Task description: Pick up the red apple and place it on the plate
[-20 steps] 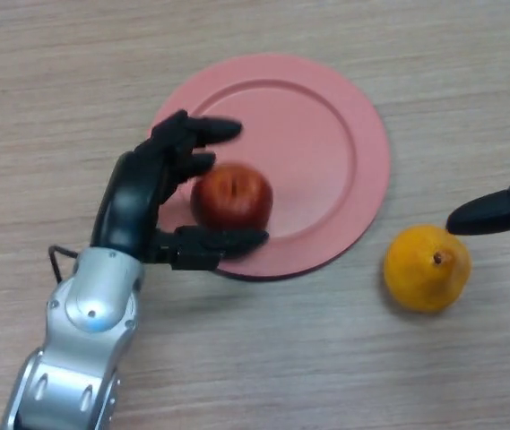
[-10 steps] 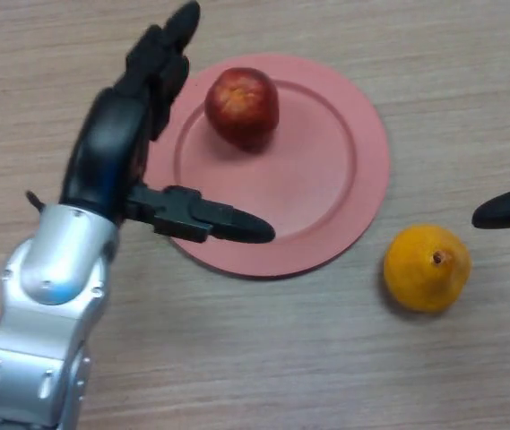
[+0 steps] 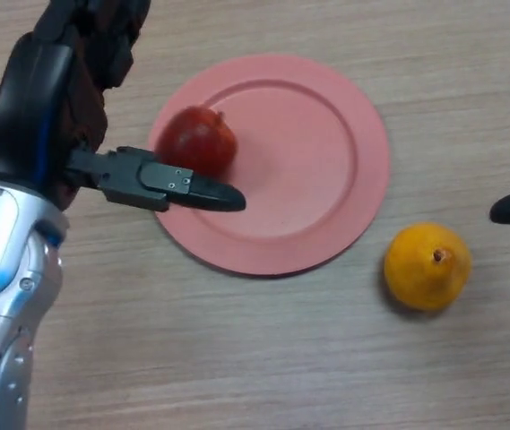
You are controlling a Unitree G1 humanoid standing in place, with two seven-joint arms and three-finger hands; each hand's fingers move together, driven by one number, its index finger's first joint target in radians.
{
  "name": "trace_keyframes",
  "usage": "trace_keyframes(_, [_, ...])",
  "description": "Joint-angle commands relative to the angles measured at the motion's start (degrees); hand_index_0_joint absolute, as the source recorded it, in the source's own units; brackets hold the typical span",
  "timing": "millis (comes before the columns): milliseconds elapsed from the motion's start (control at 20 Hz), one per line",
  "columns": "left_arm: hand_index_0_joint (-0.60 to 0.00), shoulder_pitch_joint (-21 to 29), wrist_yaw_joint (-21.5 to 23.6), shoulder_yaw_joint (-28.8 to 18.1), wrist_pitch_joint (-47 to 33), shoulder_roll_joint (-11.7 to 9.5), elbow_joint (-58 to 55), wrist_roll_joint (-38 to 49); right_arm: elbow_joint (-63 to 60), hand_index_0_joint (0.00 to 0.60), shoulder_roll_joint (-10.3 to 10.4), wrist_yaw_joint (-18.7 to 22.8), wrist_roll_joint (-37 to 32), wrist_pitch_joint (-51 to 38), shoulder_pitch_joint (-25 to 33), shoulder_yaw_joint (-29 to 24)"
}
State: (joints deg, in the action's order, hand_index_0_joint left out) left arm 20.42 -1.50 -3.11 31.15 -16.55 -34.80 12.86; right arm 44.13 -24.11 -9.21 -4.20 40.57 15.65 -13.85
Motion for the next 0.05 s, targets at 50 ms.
trace_keyframes(50, [0.0,1.64,-1.46,-5.37,-2.57,-3.65,-3.67,0.15,3.21,0.0,-1.37,1.96,1.47,-5.2,2.46,-1.86])
